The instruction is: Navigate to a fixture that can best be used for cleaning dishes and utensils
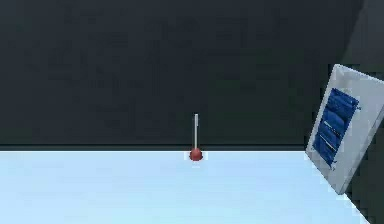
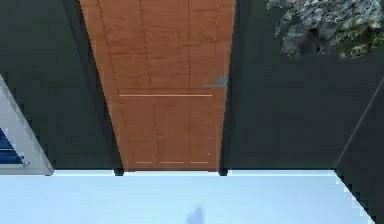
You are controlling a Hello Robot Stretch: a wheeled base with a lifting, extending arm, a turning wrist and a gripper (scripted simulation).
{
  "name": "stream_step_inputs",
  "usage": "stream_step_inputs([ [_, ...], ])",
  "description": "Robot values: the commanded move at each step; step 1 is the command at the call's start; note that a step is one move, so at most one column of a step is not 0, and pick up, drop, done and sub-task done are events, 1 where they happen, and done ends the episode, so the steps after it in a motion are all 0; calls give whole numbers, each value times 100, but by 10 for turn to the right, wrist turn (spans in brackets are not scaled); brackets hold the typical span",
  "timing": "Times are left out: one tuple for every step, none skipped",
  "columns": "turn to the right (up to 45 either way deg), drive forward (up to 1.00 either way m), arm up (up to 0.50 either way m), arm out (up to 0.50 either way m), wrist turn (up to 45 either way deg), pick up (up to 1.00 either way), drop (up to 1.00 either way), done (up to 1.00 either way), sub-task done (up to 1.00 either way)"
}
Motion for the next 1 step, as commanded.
stream_step_inputs([
  [-450,0,0,0,0,0,0,0,0],
])
